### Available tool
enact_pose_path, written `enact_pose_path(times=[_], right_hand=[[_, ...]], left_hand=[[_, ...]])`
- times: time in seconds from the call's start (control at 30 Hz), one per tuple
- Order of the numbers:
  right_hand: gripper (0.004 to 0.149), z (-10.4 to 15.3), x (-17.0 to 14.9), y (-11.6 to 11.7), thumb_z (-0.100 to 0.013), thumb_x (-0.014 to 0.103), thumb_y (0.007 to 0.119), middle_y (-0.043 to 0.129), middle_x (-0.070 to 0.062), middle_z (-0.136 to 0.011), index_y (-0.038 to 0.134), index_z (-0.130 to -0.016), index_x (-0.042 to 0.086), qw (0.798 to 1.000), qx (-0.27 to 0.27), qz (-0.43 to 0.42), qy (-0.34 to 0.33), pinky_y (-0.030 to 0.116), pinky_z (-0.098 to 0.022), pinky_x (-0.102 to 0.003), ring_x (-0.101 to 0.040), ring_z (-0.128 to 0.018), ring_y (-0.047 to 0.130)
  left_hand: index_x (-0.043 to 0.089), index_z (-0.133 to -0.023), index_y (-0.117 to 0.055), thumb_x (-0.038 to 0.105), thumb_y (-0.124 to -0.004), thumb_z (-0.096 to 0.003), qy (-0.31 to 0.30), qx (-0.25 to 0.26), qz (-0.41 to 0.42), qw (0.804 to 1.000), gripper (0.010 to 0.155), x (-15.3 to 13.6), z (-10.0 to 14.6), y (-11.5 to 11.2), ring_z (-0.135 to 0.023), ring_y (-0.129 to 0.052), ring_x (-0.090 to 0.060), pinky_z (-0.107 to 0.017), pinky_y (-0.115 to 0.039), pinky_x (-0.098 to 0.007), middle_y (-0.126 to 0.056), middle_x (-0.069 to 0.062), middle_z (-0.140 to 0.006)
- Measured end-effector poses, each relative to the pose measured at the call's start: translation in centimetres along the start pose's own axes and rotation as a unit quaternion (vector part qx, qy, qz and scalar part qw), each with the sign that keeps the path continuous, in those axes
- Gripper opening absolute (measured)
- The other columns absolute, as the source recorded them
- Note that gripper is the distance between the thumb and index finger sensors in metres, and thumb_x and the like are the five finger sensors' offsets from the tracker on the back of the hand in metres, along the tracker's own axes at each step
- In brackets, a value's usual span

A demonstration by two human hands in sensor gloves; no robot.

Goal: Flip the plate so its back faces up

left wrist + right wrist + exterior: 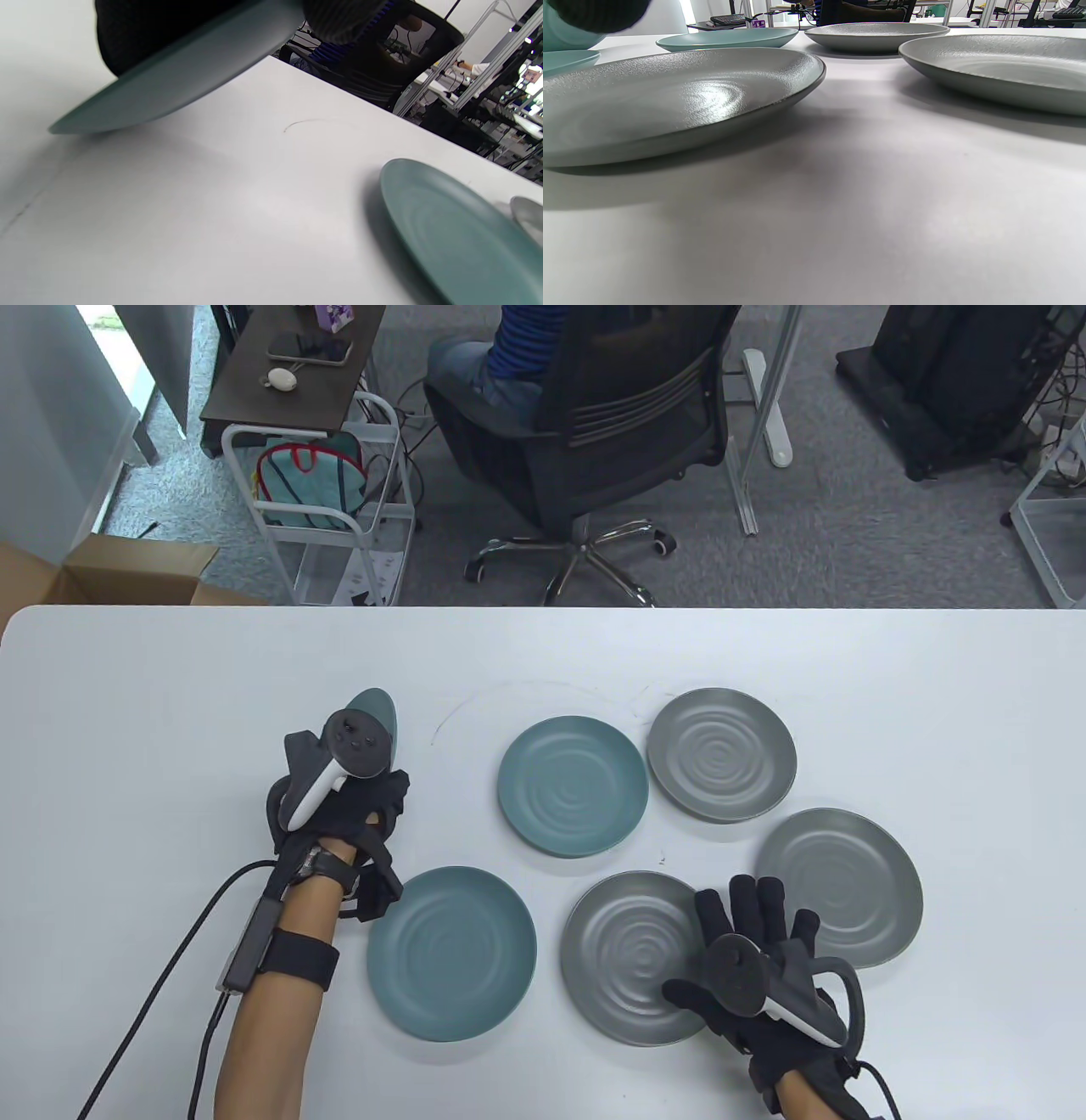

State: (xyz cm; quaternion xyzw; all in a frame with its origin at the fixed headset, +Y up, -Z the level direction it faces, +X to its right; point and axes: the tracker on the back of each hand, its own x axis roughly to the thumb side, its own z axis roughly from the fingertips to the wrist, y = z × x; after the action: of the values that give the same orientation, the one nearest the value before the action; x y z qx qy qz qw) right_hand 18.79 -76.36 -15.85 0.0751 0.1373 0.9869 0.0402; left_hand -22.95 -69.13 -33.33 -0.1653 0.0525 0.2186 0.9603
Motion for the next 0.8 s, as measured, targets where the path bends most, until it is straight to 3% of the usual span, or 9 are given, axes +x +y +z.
enact_pose_path(times=[0.43,0.8], right_hand=[[0.099,0.0,0.3,0.0,-0.043,0.071,0.064,0.012,-0.025,-0.118,0.022,-0.115,0.017,1.000,0.003,0.007,-0.001,0.019,-0.071,-0.075,-0.049,-0.105,0.008],[0.099,0.0,0.5,0.1,-0.043,0.071,0.064,0.012,-0.024,-0.118,0.022,-0.115,0.017,1.000,0.007,0.007,-0.003,0.019,-0.071,-0.075,-0.049,-0.106,0.008]], left_hand=[[0.005,-0.112,-0.051,0.036,-0.066,-0.0581,-0.014,0.023,0.228,0.973,0.064,-2.3,0.8,2.3,-0.083,-0.095,-0.042,-0.049,-0.092,-0.040,-0.070,-0.023,-0.101],[0.001,-0.108,-0.056,0.035,-0.067,-0.0579,0.018,0.026,0.381,0.924,0.061,-5.9,0.4,1.8,-0.074,-0.105,-0.029,-0.044,-0.095,-0.032,-0.079,-0.019,-0.094]])
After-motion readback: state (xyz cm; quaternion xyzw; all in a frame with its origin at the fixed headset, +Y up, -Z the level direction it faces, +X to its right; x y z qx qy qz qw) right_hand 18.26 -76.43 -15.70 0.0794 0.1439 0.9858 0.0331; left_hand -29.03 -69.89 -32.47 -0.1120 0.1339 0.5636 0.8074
